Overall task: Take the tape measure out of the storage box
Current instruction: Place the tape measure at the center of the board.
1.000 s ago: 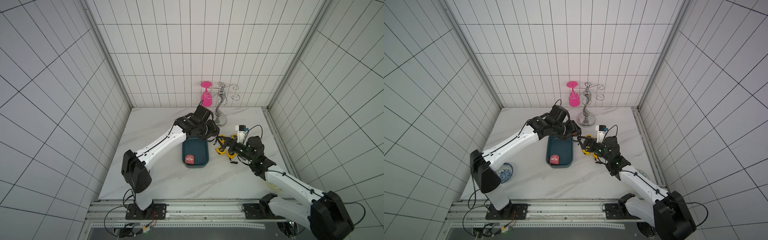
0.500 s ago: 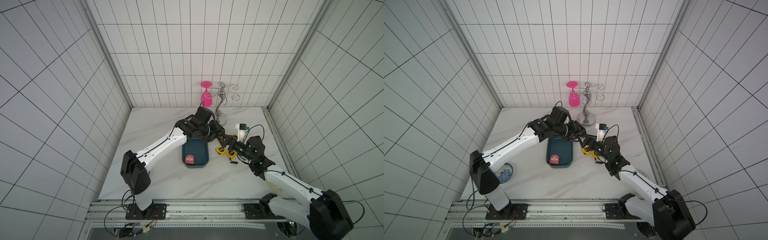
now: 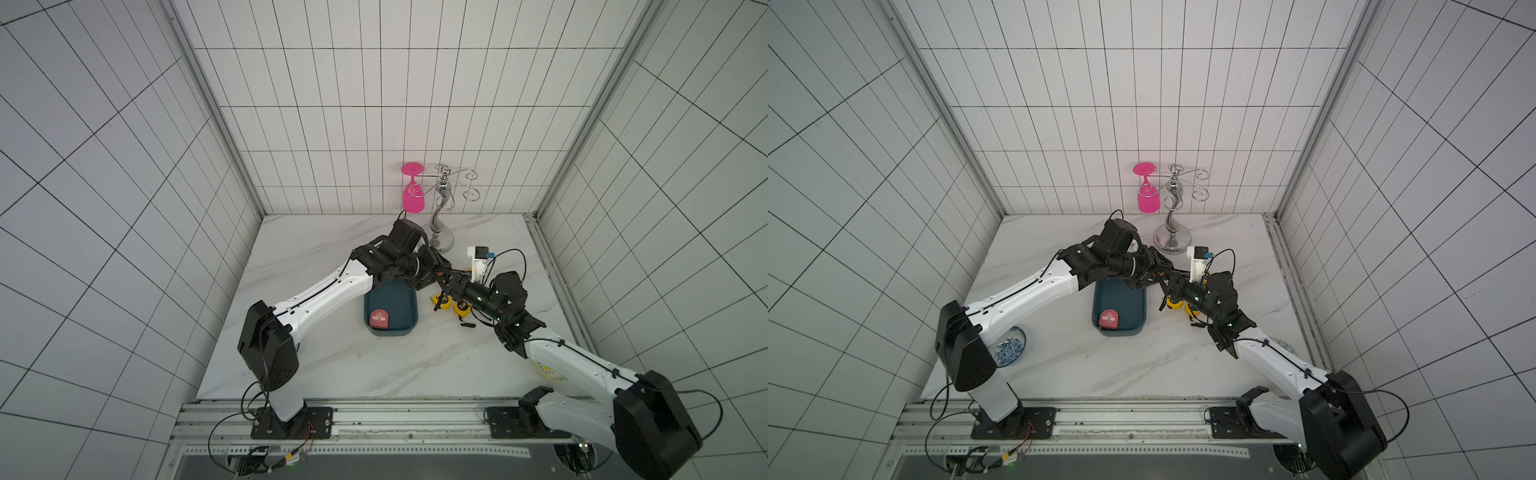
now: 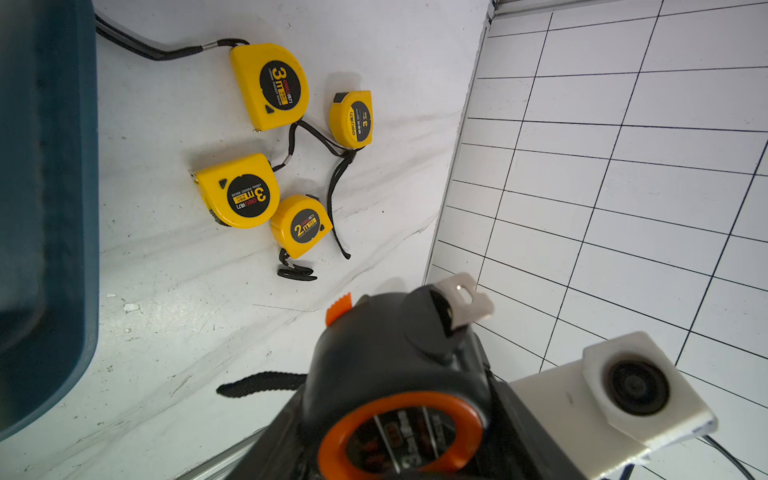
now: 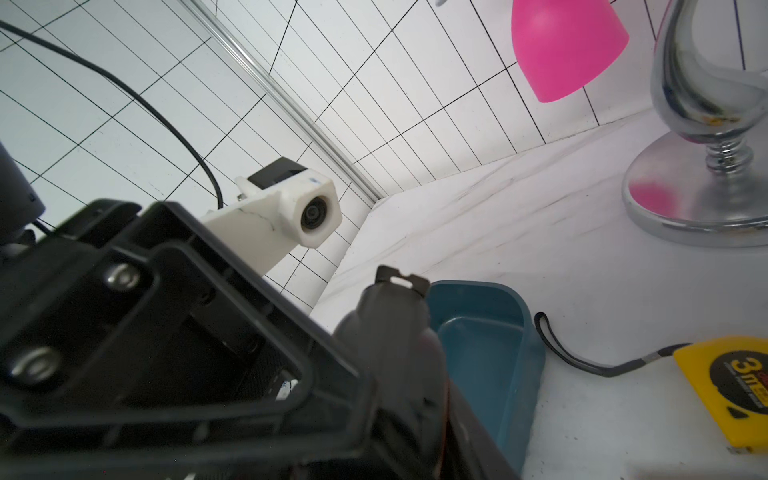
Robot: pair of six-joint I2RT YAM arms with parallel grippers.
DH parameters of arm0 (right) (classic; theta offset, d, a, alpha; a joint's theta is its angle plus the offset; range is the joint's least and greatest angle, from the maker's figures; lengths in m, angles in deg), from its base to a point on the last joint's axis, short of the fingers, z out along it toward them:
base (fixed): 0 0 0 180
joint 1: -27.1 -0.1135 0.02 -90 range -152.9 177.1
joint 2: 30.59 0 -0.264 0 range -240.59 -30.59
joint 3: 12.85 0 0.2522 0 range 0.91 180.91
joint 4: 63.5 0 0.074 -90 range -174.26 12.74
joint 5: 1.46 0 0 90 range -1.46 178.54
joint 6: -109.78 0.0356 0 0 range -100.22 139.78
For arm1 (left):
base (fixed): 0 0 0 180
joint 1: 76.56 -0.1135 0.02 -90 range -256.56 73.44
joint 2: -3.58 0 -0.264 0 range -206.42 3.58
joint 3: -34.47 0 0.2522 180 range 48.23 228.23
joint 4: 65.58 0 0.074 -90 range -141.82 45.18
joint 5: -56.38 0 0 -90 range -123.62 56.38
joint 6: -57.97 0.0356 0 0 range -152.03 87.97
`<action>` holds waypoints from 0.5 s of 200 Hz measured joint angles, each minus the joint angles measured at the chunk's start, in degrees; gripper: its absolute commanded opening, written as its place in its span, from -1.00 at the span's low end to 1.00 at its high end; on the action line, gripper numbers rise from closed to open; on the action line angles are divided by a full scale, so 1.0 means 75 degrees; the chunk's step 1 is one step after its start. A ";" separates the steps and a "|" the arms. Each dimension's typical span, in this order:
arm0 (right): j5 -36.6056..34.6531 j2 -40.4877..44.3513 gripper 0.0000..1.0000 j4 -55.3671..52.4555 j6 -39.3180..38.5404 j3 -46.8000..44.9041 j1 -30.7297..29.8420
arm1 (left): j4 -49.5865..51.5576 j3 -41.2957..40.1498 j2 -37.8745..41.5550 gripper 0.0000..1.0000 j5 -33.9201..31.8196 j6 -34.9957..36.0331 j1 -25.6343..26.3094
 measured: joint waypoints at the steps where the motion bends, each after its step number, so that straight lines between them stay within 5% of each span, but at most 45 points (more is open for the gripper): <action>1: 0.0000 0.0000 -0.23 0.0000 0.0006 0.0000 0.0000 | 0.0000 -0.0006 0.0000 -0.83 0.0003 0.0000 0.0000; 24: -0.0015 0.0003 -0.29 -0.0023 0.0012 0.0000 0.0000 | -0.0108 -0.0102 0.0041 0.20 0.0038 -0.0020 -0.0023; 53: 0.0020 0.0038 -0.30 -0.0256 0.0131 -0.0003 0.0064 | -0.0221 -0.0300 0.0157 0.92 0.0122 0.0166 -0.0137; 100: 0.0449 0.0041 -0.32 -0.0944 0.0501 -0.0035 0.0420 | 0.0000 -0.0723 0.0839 0.95 -0.0119 0.0641 -0.0679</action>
